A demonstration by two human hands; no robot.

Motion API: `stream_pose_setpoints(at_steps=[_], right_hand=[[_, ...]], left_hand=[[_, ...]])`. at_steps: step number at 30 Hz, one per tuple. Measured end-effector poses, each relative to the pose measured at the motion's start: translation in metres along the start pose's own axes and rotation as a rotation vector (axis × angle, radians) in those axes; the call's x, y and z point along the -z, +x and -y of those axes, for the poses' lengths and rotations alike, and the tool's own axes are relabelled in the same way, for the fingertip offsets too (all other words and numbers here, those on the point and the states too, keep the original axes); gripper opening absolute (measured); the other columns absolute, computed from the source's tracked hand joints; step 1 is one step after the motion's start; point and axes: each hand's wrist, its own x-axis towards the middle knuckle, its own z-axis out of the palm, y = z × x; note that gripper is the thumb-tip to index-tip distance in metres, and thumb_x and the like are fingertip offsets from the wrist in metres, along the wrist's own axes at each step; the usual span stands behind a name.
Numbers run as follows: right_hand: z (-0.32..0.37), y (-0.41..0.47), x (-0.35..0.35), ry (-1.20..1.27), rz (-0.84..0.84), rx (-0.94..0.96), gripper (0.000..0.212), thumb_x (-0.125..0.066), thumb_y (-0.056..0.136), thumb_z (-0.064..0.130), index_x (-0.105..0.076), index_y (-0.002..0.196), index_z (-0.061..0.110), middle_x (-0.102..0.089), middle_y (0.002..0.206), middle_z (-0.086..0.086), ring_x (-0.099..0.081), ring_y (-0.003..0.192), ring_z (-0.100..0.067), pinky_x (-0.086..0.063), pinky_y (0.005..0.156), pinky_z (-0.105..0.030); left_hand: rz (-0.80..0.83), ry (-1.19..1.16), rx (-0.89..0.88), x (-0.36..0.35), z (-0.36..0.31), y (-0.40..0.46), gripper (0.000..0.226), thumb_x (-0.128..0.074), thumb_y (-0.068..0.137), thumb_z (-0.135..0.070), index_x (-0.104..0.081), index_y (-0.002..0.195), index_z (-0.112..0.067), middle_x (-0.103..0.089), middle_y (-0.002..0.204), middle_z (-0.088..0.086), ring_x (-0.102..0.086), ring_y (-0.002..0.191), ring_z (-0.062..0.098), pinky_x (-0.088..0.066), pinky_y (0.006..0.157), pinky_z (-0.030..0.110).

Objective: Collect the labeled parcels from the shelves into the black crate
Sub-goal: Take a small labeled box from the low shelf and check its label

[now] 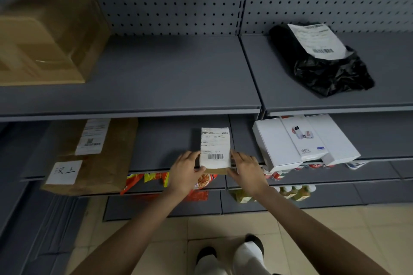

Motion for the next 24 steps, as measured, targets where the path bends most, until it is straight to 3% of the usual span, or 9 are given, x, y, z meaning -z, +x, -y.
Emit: stream_pose_setpoints(at_steps=[6, 10, 16, 20, 24], right_hand=[[0.045, 0.03, -0.015, 0.064, 0.057, 0.167, 0.061, -0.051, 0.094, 0.036, -0.03, 0.146, 0.009, -0.056, 0.128, -0.007, -0.053, 0.114, -0.02, -0.036, 0.102, -0.034], [0.048, 0.04, -0.012, 0.039, 0.039, 0.225, 0.061, -0.049, 0.095, 0.04, -0.031, 0.146, 0.013, -0.053, 0.132, -0.005, -0.05, 0.119, -0.018, -0.032, 0.105, -0.033], [0.001, 0.017, 0.003, -0.019, -0.099, 0.192, 0.051, -0.06, 0.089, 0.036, -0.05, 0.134, 0.015, -0.061, 0.123, -0.006, -0.059, 0.111, -0.022, -0.042, 0.097, -0.038], [-0.048, -0.001, 0.027, -0.073, -0.143, 0.08, 0.046, -0.072, 0.08, 0.033, -0.062, 0.121, 0.014, -0.067, 0.106, -0.005, -0.065, 0.093, -0.022, -0.051, 0.082, -0.036], [-0.102, -0.018, 0.047, -0.092, -0.138, 0.014, 0.048, -0.078, 0.073, 0.033, -0.066, 0.114, 0.011, -0.068, 0.101, -0.007, -0.066, 0.086, -0.025, -0.053, 0.077, -0.036]], left_hand=[[-0.036, 0.002, 0.143, 0.025, 0.049, -0.01, 0.049, -0.062, 0.086, -0.031, -0.048, 0.132, -0.021, -0.058, 0.119, -0.002, -0.054, 0.106, 0.014, -0.05, 0.081, 0.028], [-0.046, 0.015, 0.193, 0.043, 0.061, -0.007, 0.049, -0.061, 0.086, -0.031, -0.048, 0.132, -0.021, -0.054, 0.125, 0.0, -0.052, 0.112, 0.017, -0.049, 0.087, 0.035], [-0.17, 0.024, -0.101, 0.04, 0.012, 0.012, 0.036, -0.065, 0.084, -0.02, -0.061, 0.119, -0.015, -0.058, 0.116, 0.005, -0.054, 0.107, 0.021, -0.047, 0.083, 0.033], [-0.125, 0.007, -0.253, 0.013, -0.048, 0.03, 0.035, -0.066, 0.083, -0.023, -0.062, 0.118, -0.018, -0.061, 0.111, 0.002, -0.055, 0.104, 0.02, -0.043, 0.086, 0.032], [-0.053, -0.008, -0.318, -0.019, -0.102, 0.04, 0.036, -0.062, 0.086, -0.027, -0.059, 0.121, -0.02, -0.059, 0.115, 0.0, -0.054, 0.106, 0.019, -0.044, 0.087, 0.032]])
